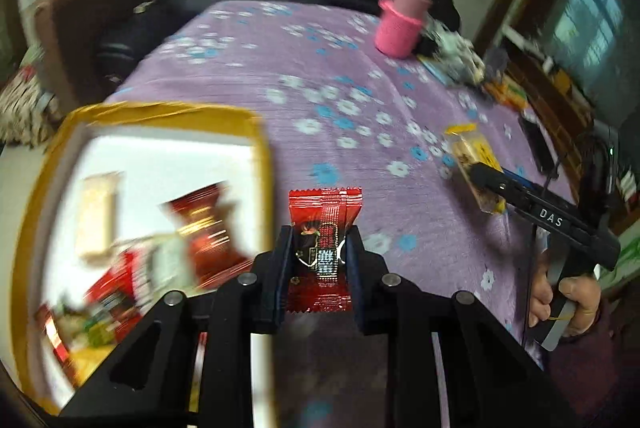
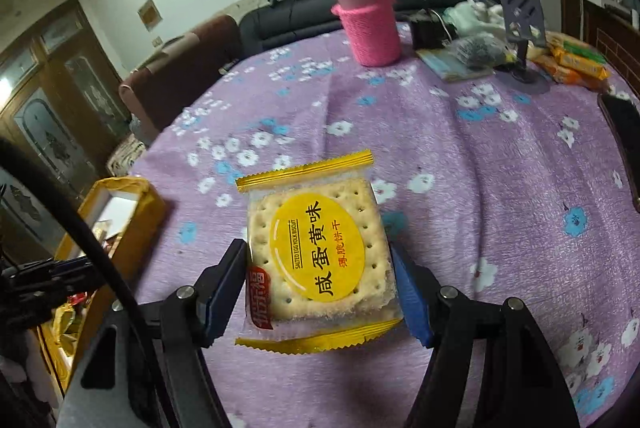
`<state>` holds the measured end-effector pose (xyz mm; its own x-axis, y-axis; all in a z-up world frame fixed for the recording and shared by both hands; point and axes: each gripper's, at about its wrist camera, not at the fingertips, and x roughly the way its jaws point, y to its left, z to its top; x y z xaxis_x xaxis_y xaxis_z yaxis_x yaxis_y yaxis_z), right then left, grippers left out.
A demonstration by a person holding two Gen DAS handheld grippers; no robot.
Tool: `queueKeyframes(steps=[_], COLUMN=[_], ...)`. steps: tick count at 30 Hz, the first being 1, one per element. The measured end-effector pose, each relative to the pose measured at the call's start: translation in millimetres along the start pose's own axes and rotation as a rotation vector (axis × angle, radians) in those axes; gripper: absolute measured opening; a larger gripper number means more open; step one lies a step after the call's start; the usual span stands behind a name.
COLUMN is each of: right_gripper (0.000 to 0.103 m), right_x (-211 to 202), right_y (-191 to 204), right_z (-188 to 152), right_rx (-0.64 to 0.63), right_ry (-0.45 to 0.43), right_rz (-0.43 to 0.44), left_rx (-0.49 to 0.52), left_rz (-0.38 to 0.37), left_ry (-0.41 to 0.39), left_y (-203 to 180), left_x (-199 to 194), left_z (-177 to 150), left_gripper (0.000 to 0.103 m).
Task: Organize snacks
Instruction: 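Carry both snacks over the tray and open both grippers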
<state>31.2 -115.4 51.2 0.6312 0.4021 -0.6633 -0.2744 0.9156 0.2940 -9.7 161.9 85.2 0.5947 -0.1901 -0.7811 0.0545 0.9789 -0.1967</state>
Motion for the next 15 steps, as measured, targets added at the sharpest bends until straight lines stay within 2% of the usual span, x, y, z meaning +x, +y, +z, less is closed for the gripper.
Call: queueKeyframes(steps=[2, 6, 12, 15], right_gripper=[0.07, 0.07, 0.07, 0.07], right_x=[-7, -17, 1, 21], right_y=[14, 68, 159, 200], right_z=[1, 2, -2, -7], right_rx=[-0.013, -0.079, -0.205, -0.266], right_ry=[-0.011, -0.011, 0.064, 0.112], right_rz=[0.021, 0.098, 0.191, 0.204], left_rx=[-0.053, -0.149, -0.266, -0.293], left_rz=[0.024, 0.083, 0.137, 0.144], left_ry=[-0.029, -0.072, -0.081, -0.081], left_y=[27, 75, 132, 148], left_x=[-20, -46, -54, -51], left_z=[-8, -26, -56, -62], left_gripper=[0.027, 0.027, 0.027, 0.027])
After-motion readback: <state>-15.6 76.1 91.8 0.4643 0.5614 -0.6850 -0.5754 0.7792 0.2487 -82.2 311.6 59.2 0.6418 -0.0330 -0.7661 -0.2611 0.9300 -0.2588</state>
